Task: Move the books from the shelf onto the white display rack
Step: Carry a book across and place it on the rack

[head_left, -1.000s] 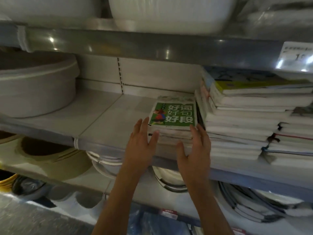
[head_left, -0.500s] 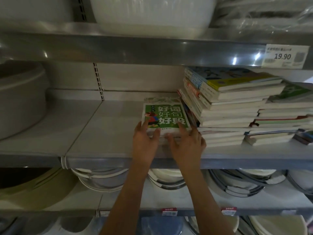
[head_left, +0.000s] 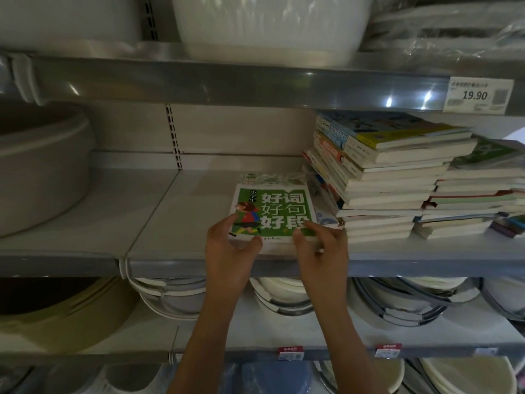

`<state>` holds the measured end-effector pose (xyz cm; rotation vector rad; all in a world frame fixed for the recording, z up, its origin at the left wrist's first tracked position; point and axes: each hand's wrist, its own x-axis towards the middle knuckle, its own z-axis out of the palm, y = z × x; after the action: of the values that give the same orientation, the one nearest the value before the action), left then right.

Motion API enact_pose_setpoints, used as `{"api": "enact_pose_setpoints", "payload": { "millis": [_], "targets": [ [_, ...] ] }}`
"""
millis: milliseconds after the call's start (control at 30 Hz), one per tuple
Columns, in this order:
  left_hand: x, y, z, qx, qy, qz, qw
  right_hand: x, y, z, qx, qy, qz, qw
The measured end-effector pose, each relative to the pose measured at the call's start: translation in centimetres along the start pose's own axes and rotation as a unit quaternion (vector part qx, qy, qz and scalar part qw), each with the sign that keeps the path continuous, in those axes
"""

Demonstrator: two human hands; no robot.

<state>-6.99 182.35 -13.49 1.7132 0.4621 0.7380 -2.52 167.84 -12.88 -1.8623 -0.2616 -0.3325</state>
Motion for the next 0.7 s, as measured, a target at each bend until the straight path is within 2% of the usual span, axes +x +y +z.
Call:
{"api": "enact_pose_setpoints", "payload": {
  "millis": [100, 167, 233, 467, 700],
  "targets": [
    [0.1, 0.1, -0.6, 0.015, -0.02, -0.021, 0.999, 1.1, -0.9, -0.5, -0.026, -0.046, 0.021, 0.998],
    [0.5, 0.6, -0.6, -0.004, -0.032, -0.041, 0.999, 2.0, -1.3, -0.6, -0.036, -0.101, 0.031, 0.994],
    [0.8, 1.1, -0.7, -0.023, -0.055, -0.041, 0.997, 2.2, -1.3, -0.7, -0.031, -0.124, 0.031, 0.991],
    [-1.3, -0.1, -2.6, -0.051, -0.117, -0.001, 0.992, -0.3, -0.7, -1.1, -0.013, -0.15, 0.014, 0.989],
    [-3.3, -0.5, -3.9, 0.027, -0.137, 0.054, 0.989, -4.2, -0.1, -0.6, -0.049, -0.119, -0.006, 0.992]
  ]
}}
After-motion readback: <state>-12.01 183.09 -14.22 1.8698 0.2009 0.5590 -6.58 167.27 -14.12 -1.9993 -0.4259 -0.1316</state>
